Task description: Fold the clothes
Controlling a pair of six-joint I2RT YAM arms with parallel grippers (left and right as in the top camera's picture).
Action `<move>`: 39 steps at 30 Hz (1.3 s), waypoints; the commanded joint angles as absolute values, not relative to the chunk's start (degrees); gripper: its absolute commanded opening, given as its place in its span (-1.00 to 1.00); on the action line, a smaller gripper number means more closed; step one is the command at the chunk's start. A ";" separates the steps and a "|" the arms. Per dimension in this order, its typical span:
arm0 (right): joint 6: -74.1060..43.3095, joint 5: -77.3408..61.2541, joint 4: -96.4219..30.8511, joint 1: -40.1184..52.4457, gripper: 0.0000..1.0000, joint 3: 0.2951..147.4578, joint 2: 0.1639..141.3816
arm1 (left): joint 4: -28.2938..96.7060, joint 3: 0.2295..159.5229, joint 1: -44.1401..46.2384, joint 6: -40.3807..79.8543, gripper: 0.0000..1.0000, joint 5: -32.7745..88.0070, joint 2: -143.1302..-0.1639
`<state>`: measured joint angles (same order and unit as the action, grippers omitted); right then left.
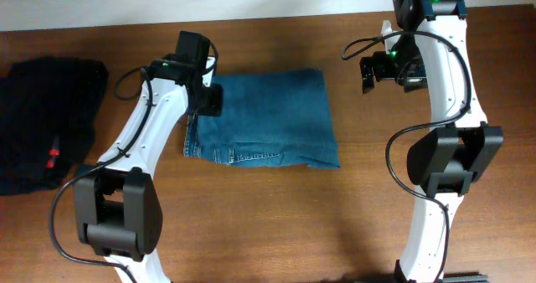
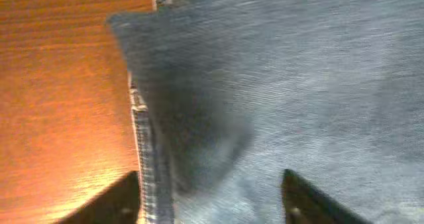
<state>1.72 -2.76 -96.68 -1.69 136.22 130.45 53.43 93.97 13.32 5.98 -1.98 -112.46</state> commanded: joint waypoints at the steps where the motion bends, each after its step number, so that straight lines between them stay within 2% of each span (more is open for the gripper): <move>1: 1.65 -1.85 -97.12 -1.63 0.98 135.90 127.87 | 54.11 95.98 12.69 5.72 0.46 -6.50 -112.86; 8: 1.65 -1.87 -96.99 -1.63 0.98 135.90 127.87 | 59.37 105.84 13.45 6.76 0.44 -9.69 -110.83; 11: 1.63 -1.87 -96.90 -1.61 0.98 135.90 127.87 | 58.72 106.94 14.76 6.76 0.33 -7.38 -110.61; 12: 1.63 -1.87 -96.88 -1.58 0.98 135.90 127.87 | 58.54 106.87 15.25 6.76 0.24 -6.59 -110.74; 13: 1.63 -1.87 -96.88 -1.58 0.98 135.90 127.87 | 58.43 106.76 15.59 6.76 0.04 -6.17 -111.07; 14: 1.63 -1.87 -96.88 -1.58 0.98 135.90 127.87 | 58.41 106.69 15.97 6.76 -0.21 -5.58 -111.37; 15: 1.63 -1.87 -96.88 -1.58 0.98 135.90 127.87 | 58.43 106.69 16.25 6.79 -0.54 -5.15 -111.77; 16: 1.63 -1.87 -96.90 -1.58 0.98 135.90 127.87 | 58.41 106.69 16.53 6.79 -0.75 -4.91 -112.29; 17: 1.61 -1.87 -96.90 -1.58 0.98 135.90 127.87 | 58.35 106.69 16.80 6.79 -0.89 -4.93 -112.79; 18: 1.63 -1.87 -96.88 -1.58 0.98 135.90 127.87 | 58.24 106.69 16.91 6.79 -0.93 -4.93 -113.43; 30: 1.63 -1.87 -96.88 -1.58 0.98 135.90 127.87 | 54.89 106.65 16.93 6.79 -0.92 -8.84 -126.91; 32: 1.63 -1.87 -96.88 -1.58 0.98 135.90 127.87 | 53.82 106.65 16.80 6.81 -0.85 -8.86 -129.16; 34: 1.63 -1.87 -96.88 -1.58 0.99 135.90 127.87 | 52.53 106.65 16.71 6.79 -0.69 -8.86 -131.61; 39: 1.63 -1.87 -96.86 -1.58 0.98 135.90 127.87 | 51.55 106.91 16.67 6.79 -0.68 -8.86 -134.72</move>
<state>1.74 -2.74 -96.90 -1.69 136.18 130.45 52.01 106.78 17.23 6.87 -7.57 -131.04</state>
